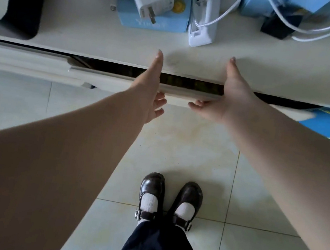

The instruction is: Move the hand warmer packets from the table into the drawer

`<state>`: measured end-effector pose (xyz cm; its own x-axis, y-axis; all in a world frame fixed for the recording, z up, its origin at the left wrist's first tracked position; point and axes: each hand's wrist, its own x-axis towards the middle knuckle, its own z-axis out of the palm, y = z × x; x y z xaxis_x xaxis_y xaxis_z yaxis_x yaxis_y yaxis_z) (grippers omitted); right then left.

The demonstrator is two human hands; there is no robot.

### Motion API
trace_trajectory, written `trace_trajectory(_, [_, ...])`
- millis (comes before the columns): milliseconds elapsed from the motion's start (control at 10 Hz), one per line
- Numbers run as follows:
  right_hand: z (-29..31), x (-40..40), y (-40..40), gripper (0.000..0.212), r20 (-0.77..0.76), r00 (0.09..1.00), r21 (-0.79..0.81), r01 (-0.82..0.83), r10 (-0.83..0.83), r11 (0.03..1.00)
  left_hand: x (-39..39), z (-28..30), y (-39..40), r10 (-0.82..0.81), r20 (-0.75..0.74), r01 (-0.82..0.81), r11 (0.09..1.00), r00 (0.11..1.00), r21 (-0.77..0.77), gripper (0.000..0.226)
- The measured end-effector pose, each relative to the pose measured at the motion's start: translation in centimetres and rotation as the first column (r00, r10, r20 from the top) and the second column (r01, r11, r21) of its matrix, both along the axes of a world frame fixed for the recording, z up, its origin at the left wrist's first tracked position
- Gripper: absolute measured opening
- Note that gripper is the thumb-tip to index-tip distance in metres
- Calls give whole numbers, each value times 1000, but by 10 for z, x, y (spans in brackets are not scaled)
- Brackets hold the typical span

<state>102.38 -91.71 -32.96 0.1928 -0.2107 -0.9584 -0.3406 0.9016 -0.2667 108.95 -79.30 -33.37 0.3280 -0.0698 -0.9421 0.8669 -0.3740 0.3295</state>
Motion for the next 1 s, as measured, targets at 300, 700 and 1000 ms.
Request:
trace_trajectory(300, [-2,4,1,81,-128,991,-148,-62,43,987,10,-1,-3,-34,85,35,999,996,-7,46])
trace_trajectory(700, [3,3,0,55,-160,984,-138,-94,71,986,9,8,-6,-6,71,4,1000,997,28,46])
trace_trajectory(1000, [58,-28,-15,47,-150,947,-82,-300,286,951,12,71,3,-152,65,151,988,986,17,26])
